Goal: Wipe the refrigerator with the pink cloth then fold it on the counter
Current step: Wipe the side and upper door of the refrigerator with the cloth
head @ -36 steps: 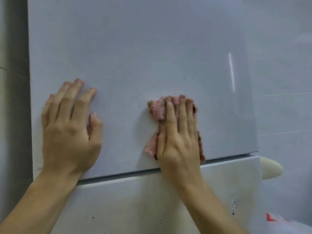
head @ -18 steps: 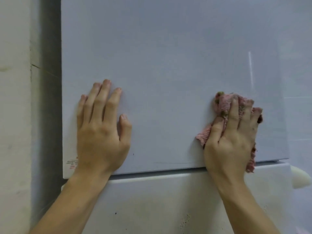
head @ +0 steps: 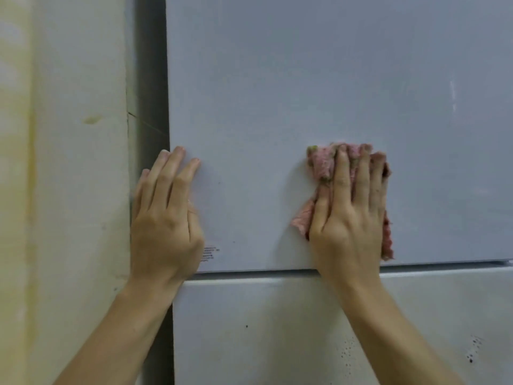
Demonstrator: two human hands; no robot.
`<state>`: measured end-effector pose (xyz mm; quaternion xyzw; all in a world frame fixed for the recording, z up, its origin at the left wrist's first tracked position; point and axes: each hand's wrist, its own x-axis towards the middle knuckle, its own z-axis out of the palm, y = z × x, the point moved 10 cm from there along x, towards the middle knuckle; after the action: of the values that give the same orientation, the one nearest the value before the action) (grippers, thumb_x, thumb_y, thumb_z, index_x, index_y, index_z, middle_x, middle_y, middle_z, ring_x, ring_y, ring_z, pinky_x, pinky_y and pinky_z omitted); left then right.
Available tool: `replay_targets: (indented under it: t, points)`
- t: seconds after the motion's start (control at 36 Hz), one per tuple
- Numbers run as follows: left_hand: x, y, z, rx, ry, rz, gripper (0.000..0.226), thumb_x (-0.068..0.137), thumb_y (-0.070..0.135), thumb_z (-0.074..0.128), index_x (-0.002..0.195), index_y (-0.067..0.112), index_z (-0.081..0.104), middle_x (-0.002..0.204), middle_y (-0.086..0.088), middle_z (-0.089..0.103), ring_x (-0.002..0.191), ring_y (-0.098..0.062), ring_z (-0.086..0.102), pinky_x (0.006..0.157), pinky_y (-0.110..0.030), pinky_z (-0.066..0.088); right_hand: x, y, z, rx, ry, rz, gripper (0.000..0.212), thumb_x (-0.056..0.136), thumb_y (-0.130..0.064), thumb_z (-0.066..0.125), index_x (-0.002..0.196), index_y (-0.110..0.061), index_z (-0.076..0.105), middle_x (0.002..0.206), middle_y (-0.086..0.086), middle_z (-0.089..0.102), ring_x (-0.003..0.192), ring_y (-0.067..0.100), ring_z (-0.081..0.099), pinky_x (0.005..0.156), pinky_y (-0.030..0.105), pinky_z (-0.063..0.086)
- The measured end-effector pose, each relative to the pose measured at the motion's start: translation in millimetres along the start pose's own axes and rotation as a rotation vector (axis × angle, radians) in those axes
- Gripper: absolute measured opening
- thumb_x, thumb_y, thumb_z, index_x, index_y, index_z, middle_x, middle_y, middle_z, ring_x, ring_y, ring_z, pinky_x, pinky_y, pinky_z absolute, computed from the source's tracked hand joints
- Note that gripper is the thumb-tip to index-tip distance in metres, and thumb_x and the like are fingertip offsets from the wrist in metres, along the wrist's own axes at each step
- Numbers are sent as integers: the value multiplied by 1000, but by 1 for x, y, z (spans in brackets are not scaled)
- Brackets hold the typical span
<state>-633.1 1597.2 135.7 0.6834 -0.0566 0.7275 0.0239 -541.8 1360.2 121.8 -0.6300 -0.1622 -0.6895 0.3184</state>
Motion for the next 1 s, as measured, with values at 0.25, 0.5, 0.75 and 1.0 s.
replay_targets:
  t: [0.25,0.5,0.75,1.0]
  points:
    - [-10,-53,-17,80,14,-28,56,96,-3,40,151,7,52,161,-12,47,153,-32,38,130,-50,22,-19,-74,26,16,28,-22,56,108,-18,42,161,-3,35,170,23,24,160,41,17,130,56,18]
    - [-19,-79,-11,69,-45,-17,58,103,13,44,160,5,37,170,-13,31,161,-28,22,129,-52,21,-93,-182,62,136,-231,-359,70,96,-12,51,163,-8,32,172,15,20,163,31,11,132,48,17]
    - [-22,-83,-11,-5,11,-66,58,103,9,38,160,6,38,170,-9,33,161,-21,22,131,-47,19,-12,-100,41,56,-27,-29,57,111,-12,41,164,-1,23,173,24,12,162,39,5,133,49,3]
    - [-22,-88,-10,-61,6,-45,57,103,2,38,159,4,38,169,-10,34,160,-22,24,130,-53,22,-73,-187,69,204,-234,-390,68,98,-14,53,162,-3,31,173,16,19,162,33,9,132,49,13]
